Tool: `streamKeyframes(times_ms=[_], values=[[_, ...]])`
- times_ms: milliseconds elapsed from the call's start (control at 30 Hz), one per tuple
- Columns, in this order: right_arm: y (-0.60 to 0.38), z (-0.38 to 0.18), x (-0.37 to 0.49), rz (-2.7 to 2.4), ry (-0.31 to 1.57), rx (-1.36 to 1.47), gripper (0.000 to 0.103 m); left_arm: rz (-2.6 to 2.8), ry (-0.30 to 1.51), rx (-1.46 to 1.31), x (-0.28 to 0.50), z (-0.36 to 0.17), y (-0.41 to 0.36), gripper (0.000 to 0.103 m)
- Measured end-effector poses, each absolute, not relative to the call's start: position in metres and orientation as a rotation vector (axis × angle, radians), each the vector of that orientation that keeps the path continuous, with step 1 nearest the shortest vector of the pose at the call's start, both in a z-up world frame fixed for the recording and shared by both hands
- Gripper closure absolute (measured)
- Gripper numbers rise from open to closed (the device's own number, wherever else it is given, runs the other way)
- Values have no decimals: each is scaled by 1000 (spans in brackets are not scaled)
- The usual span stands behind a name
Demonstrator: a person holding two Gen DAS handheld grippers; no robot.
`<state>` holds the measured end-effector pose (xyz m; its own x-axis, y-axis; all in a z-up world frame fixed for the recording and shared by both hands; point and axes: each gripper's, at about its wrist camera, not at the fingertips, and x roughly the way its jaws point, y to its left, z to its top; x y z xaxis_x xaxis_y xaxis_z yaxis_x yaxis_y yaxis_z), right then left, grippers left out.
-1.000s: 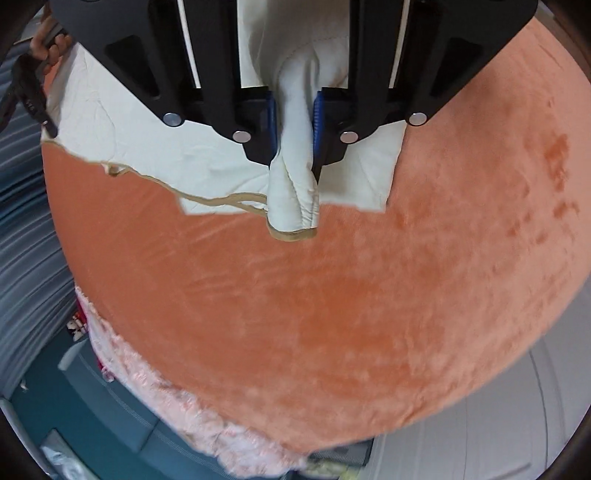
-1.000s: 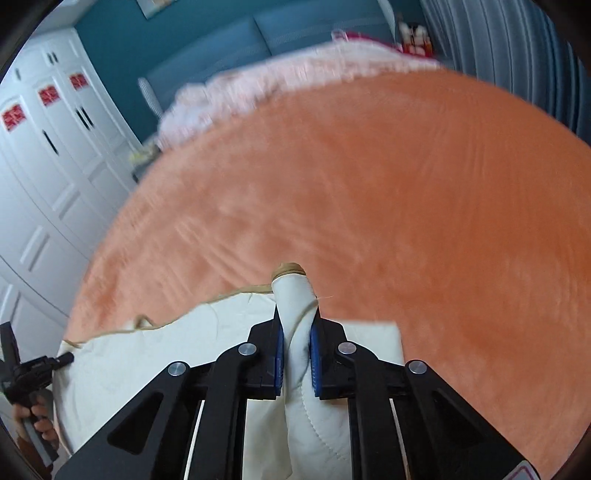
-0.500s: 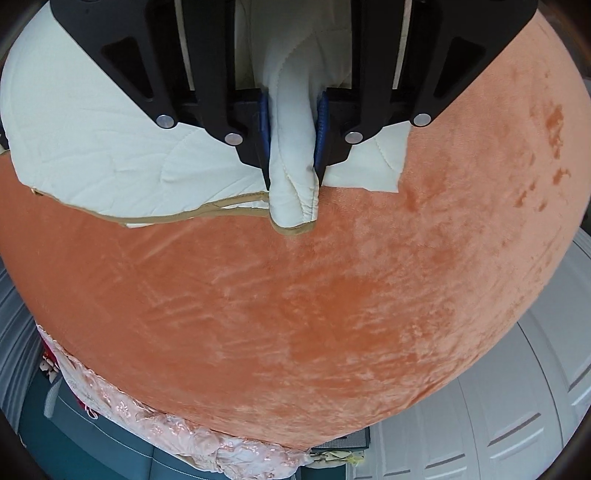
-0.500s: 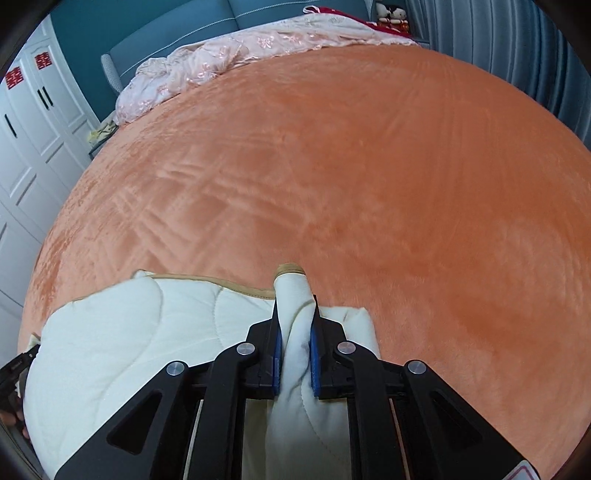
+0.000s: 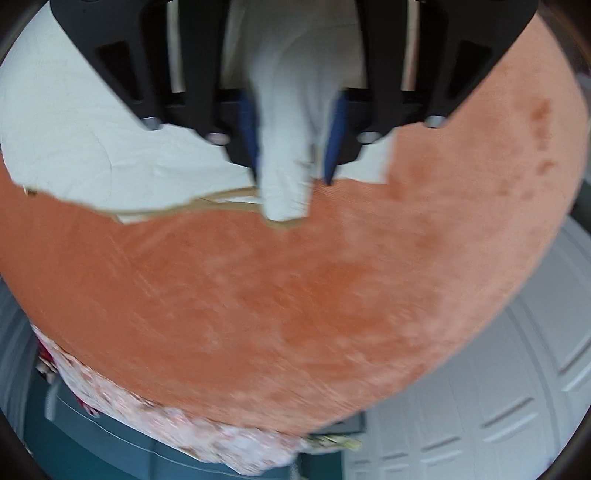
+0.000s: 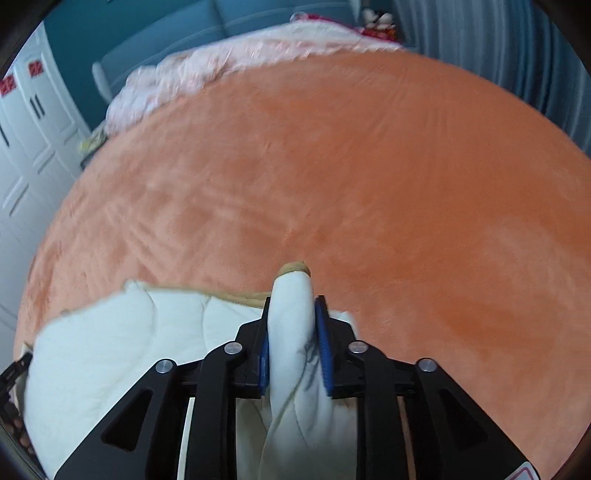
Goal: Fold large clothes
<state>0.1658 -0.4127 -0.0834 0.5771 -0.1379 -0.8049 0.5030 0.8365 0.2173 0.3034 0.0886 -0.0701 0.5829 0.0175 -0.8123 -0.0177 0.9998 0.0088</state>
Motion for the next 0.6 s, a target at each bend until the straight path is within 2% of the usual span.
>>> streamKeyframes(times_ms=[33, 133, 267, 333, 500, 600], values=[[-412, -67, 156, -394, 832, 452, 78, 28, 892, -25, 297, -52, 98, 45], [-393, -29, 144, -360, 764, 397, 76, 39, 794, -17, 284, -4, 107, 46], [-332, -19, 168, -151, 825, 343, 76, -150, 814, -26, 277, 20, 65, 49], [-298, -28, 184, -54, 878, 315, 86, -258, 865, 14, 271, 10, 28, 50], [-250, -58, 210, 49, 988, 273, 96, -370, 1004, 126, 260, -44, -40, 62], [-243, -78, 215, 50, 1037, 286, 99, -362, 1036, 135, 256, -71, -54, 63]])
